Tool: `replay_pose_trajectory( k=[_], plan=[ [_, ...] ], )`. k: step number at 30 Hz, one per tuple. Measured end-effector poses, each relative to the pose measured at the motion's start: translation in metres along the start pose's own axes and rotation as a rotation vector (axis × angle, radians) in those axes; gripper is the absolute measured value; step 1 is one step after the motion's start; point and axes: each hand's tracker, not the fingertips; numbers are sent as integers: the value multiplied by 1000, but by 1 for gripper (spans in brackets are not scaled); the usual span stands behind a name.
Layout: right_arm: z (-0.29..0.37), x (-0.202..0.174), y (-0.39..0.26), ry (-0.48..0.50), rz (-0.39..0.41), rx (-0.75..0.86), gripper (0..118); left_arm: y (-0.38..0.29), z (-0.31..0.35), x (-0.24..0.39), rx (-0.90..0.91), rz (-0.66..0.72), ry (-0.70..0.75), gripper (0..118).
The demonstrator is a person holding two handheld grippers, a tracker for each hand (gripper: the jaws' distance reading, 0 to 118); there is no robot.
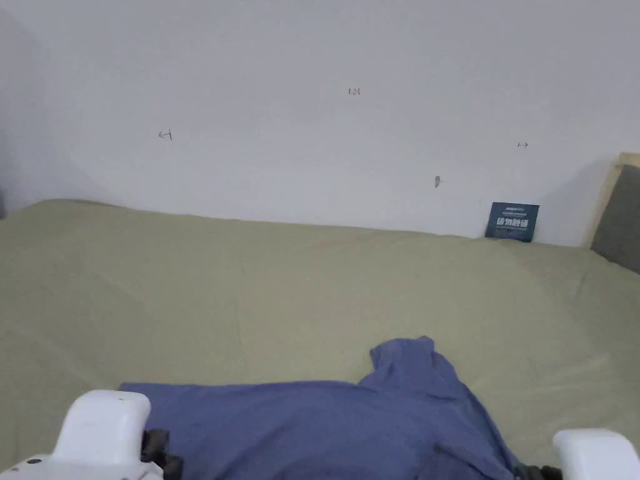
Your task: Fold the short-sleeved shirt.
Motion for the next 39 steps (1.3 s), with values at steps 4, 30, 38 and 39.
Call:
replay_pose_trajectory(
  k=[4,30,38,39],
  plan=[
    [-11,-47,-28,82,-13,42,1,-27,-4,42,-8,-25,-87,0],
    [-129,18,82,34,-83,59,2,109,-252,-158,-428,151,-63,81],
    [-189,96,90,29,-226,-66,3,91,-365,-170,-633,189,24,95],
    [-201,108,96,18,-243,-84,4,85,-372,-167,-646,189,17,95]
  ],
)
